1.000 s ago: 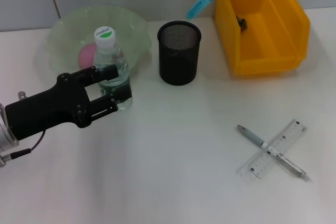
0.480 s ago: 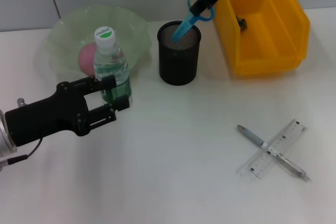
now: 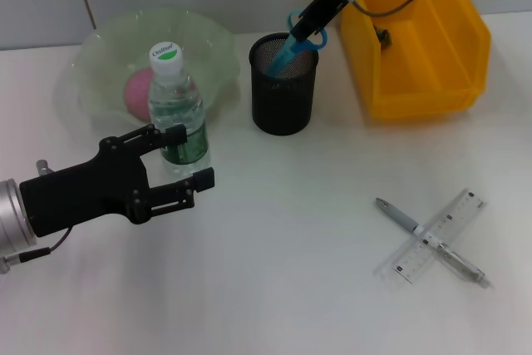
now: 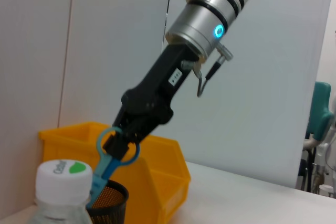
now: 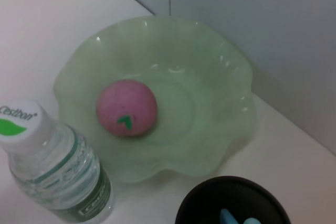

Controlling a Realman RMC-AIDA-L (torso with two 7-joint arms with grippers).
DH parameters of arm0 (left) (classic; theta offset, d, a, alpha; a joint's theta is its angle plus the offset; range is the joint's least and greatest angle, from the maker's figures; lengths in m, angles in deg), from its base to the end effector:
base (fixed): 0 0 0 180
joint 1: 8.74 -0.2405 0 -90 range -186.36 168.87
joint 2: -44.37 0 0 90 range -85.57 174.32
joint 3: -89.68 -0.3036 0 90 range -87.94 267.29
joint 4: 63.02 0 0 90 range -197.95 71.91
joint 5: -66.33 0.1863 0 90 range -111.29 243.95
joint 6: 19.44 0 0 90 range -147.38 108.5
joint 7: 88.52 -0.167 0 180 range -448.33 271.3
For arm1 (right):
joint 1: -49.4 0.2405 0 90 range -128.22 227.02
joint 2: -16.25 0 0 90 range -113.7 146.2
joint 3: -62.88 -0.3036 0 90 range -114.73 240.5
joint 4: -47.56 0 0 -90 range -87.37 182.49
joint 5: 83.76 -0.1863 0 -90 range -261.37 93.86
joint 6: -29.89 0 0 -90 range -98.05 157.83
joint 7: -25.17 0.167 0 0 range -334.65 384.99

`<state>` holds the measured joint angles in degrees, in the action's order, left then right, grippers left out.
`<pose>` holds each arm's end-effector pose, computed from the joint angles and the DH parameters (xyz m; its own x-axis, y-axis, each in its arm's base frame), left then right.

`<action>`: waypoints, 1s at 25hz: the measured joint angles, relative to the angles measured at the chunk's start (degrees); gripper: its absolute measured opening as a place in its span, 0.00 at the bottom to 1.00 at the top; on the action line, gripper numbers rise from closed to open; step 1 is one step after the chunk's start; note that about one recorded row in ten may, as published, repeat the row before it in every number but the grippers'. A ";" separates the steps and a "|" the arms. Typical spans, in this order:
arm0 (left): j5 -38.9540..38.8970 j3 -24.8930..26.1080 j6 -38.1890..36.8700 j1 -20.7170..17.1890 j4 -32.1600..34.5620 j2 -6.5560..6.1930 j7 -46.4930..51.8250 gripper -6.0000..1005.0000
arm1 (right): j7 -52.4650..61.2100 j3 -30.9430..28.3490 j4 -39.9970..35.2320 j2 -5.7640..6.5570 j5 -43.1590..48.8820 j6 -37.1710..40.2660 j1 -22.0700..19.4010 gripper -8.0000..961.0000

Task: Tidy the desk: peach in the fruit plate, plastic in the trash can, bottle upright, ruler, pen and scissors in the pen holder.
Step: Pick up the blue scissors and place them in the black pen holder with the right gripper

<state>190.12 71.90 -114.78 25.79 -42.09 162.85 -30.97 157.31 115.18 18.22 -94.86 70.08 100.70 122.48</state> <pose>-0.2630 0.3313 -0.0544 0.7337 0.1714 0.6576 0.3601 -0.9187 -0.1624 0.1155 0.5116 -0.0239 0.8316 -0.5484 0.0877 -0.4588 -0.7674 -0.4478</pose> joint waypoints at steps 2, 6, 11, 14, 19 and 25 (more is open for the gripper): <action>-0.25 0.08 0.09 0.01 -0.04 0.00 -0.14 0.70 | 0.01 0.00 0.57 -0.22 0.09 -0.43 0.02 0.10; -0.73 0.14 0.22 0.11 -0.08 0.08 -0.18 0.78 | 0.37 0.36 1.04 -0.55 0.18 -1.42 -0.31 0.10; -1.13 0.16 0.28 0.15 -0.10 0.09 -0.18 0.81 | 0.55 0.57 0.99 -1.32 0.18 -2.78 -0.72 0.10; -2.03 0.01 0.28 0.01 -0.10 0.06 -0.13 0.81 | 1.15 0.45 0.82 -1.48 0.17 -3.74 -0.90 0.11; -2.14 -0.11 0.28 -0.04 -0.10 0.03 0.04 0.81 | 2.15 0.61 0.78 -1.49 0.17 -4.03 -0.92 0.11; -2.16 -0.13 0.27 0.00 -0.02 0.00 0.35 0.81 | 2.27 0.70 0.54 -1.68 0.28 -3.76 -0.93 0.32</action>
<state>187.96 71.77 -114.51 25.80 -42.11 162.85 -30.62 159.58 115.88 18.76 -96.54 70.36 96.94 121.56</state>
